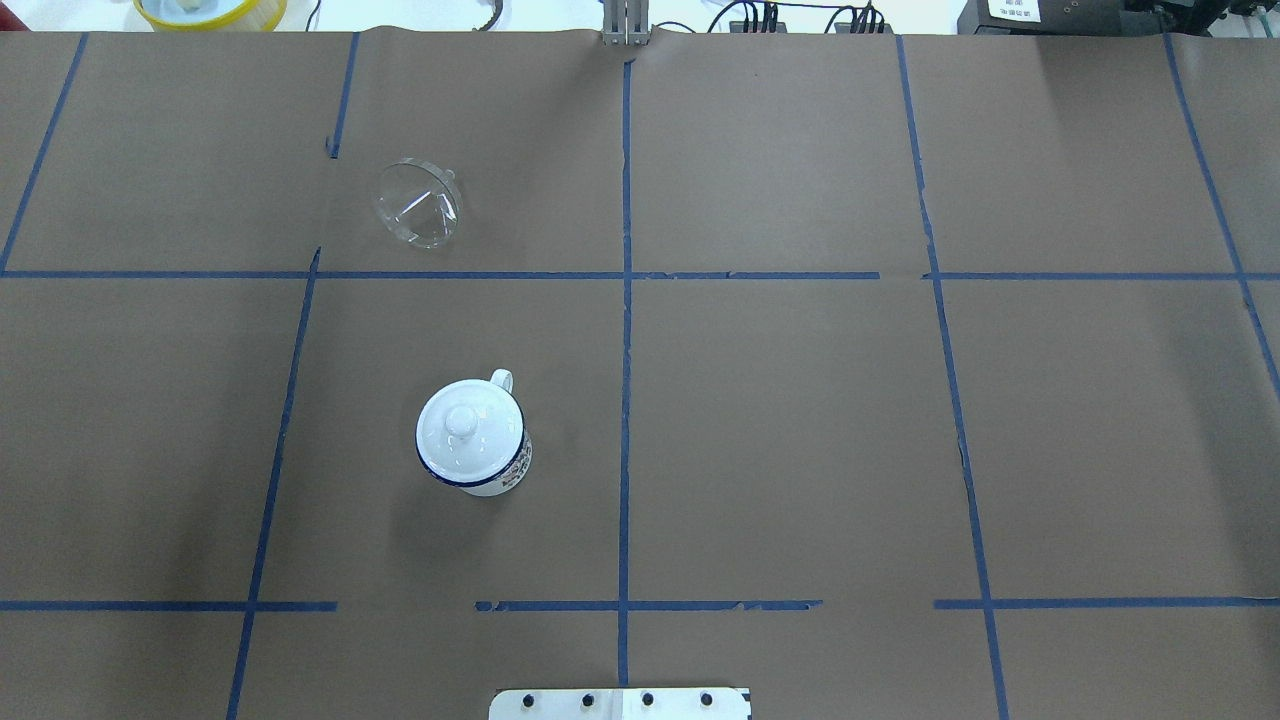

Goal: Remove funnel from cup

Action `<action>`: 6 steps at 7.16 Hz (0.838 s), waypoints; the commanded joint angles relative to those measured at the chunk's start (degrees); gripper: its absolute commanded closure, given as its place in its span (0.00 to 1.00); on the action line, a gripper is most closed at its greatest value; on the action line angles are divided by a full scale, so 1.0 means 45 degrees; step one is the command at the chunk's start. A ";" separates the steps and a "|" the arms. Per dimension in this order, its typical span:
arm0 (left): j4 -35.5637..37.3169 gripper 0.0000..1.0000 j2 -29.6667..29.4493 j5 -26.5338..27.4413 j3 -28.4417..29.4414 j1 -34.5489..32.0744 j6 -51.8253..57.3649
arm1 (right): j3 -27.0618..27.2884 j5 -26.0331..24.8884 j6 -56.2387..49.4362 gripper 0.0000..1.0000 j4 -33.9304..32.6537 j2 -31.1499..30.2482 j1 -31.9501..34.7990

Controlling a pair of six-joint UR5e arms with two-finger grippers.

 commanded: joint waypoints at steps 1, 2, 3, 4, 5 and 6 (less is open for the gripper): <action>0.0030 0.00 0.0042 -0.0036 0.0168 -0.0036 -0.0013 | 0.0000 0.0000 0.0000 0.00 0.0000 0.0000 0.0000; 0.0030 0.00 0.0043 -0.0230 0.0188 -0.0036 -0.0071 | 0.0000 0.0000 0.0000 0.00 0.0000 0.0000 0.0000; 0.0069 0.00 0.0062 -0.0947 0.0343 -0.0036 -0.0110 | 0.0000 0.0000 0.0000 0.00 0.0000 0.0000 0.0000; 0.0069 0.00 0.0062 -0.1070 0.0363 -0.0036 -0.0111 | 0.0000 0.0000 0.0000 0.00 0.0000 0.0000 0.0000; 0.0069 0.00 0.0062 -0.1071 0.0383 -0.0036 -0.0111 | 0.0000 0.0000 0.0000 0.00 0.0000 0.0000 0.0000; 0.0069 0.00 0.0062 -0.1071 0.0383 -0.0036 -0.0111 | 0.0000 0.0000 0.0000 0.00 0.0000 0.0000 0.0000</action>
